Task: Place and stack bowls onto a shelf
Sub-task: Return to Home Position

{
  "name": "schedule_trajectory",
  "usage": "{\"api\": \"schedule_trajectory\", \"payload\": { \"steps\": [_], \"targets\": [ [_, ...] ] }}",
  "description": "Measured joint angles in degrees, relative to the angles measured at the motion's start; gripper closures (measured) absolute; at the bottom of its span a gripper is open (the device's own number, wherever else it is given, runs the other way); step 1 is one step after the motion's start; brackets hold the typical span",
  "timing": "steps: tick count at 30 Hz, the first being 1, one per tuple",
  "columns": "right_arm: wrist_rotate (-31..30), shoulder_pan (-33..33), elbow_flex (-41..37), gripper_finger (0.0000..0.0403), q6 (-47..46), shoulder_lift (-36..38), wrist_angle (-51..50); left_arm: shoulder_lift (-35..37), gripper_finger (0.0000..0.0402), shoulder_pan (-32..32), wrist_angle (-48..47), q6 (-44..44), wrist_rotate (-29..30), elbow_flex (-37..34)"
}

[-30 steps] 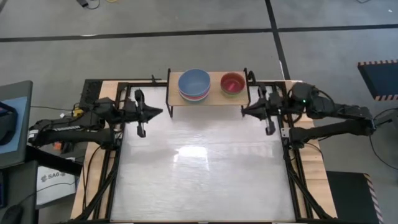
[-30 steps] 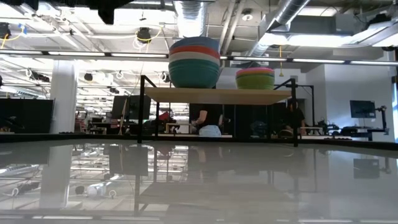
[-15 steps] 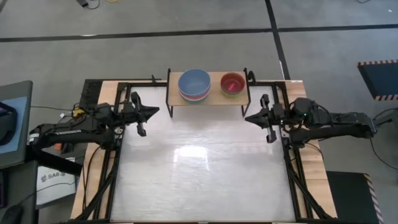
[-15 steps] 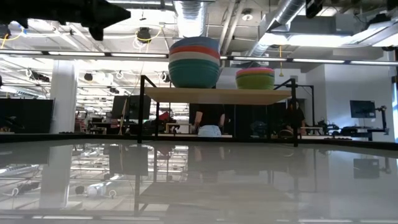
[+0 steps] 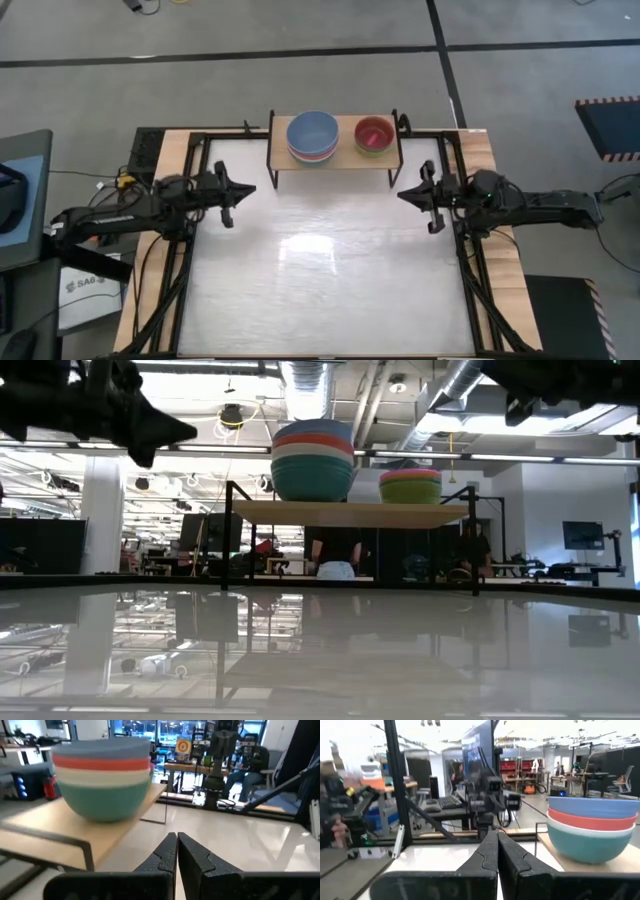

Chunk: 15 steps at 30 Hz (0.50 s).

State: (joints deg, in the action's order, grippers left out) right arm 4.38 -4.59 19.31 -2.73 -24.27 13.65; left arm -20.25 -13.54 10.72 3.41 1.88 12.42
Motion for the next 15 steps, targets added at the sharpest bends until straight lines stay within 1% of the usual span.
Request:
{"api": "schedule_trajectory", "payload": {
  "steps": [2, 5, 10, 13, 15],
  "targets": [
    [0.0, 0.4, -2.0, 0.0383, -1.1, 0.0, 2.9, 0.1, 0.0401, 0.0, 3.8, 1.6, -0.1, -2.4],
    [0.0, 1.9, -4.2, 0.0383, -2.5, 0.0, 3.4, 0.8, 0.0402, 0.4, 7.7, 2.1, -0.1, -4.4],
    [0.0, 4.7, -6.8, 0.0383, -3.4, 2.1, 4.3, 3.6, 0.0401, 0.9, 7.3, -0.5, 0.4, -4.9],
    [-0.4, 5.3, -7.5, 0.0383, -2.2, 6.1, 3.8, 6.7, 0.0401, 0.5, 4.9, -0.8, 0.8, -4.9],
    [-0.9, 5.3, -8.1, 0.0383, -2.0, 9.8, 1.5, 9.3, 0.0401, 0.3, 2.8, -0.9, 1.0, -4.9]
  ]
}}
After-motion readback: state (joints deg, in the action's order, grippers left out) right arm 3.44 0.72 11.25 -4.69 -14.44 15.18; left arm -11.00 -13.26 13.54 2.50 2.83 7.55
